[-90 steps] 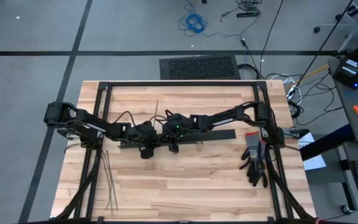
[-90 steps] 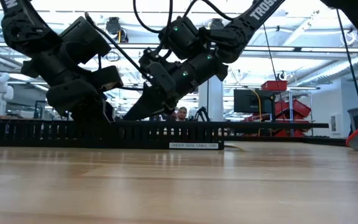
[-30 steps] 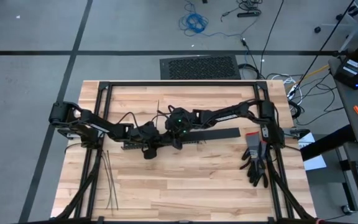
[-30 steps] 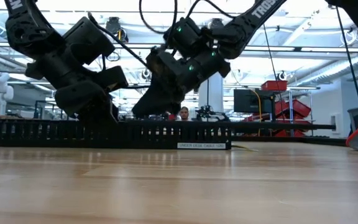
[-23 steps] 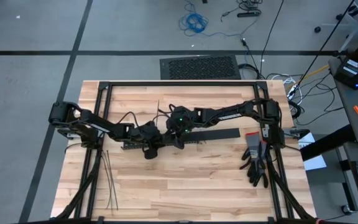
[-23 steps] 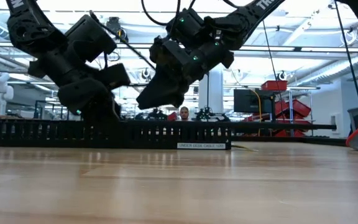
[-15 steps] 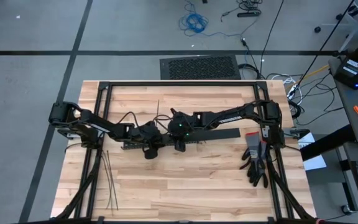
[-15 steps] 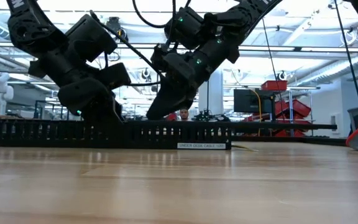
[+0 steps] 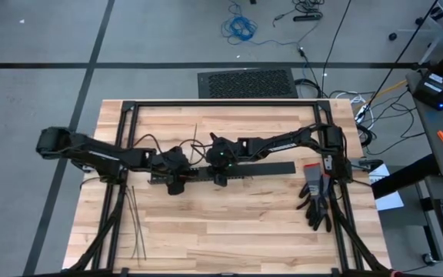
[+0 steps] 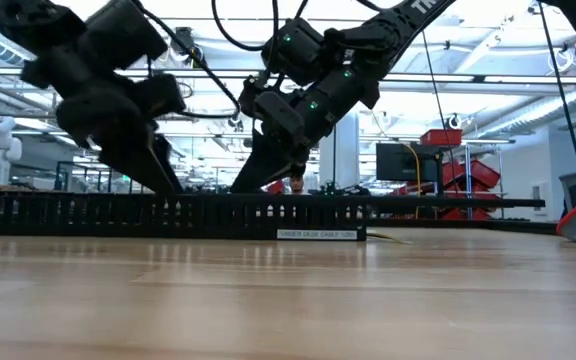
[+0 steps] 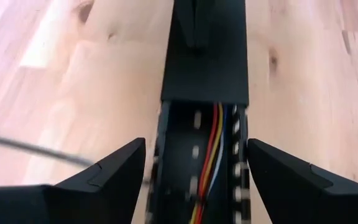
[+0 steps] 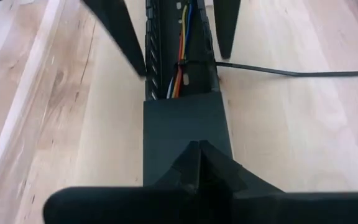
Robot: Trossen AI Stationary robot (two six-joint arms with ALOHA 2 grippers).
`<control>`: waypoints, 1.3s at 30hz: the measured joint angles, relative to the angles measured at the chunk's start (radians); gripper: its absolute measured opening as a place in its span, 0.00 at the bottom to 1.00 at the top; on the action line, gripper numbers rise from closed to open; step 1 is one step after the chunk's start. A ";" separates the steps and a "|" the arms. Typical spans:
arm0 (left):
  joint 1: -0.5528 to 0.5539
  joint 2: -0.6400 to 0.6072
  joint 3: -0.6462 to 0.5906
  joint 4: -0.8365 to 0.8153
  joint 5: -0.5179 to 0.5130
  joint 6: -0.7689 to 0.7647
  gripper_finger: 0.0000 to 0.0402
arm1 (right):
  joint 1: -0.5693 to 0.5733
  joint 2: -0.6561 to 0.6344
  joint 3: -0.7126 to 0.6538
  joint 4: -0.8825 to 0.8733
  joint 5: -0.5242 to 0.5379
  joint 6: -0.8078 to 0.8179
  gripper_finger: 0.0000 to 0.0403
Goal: Ziptie cables
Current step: Close the black cable duct
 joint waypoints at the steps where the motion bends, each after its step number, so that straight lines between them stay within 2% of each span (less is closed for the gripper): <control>1: 0.000 -0.027 0.000 -0.033 -0.002 0.000 0.69 | 0.000 0.000 0.000 0.002 0.003 0.000 0.00; 4: 0.000 -0.072 0.000 -0.083 -0.003 0.003 0.69 | 0.000 0.001 -0.001 0.011 0.005 -0.001 0.00; 7: -0.002 -0.066 0.000 -0.077 -0.003 0.012 0.69 | 0.000 0.002 -0.002 0.011 0.006 -0.001 0.00; 14: -0.008 0.107 -0.023 0.086 0.015 0.049 0.69 | 0.000 0.003 -0.003 0.003 0.006 0.001 0.00; 19: -0.007 0.174 -0.023 0.156 0.015 0.053 0.69 | 0.000 0.003 -0.003 0.003 0.007 0.003 0.00; 39: -0.007 0.125 -0.020 0.172 0.005 0.060 0.65 | 0.000 0.003 -0.004 0.003 -0.011 0.006 0.00</control>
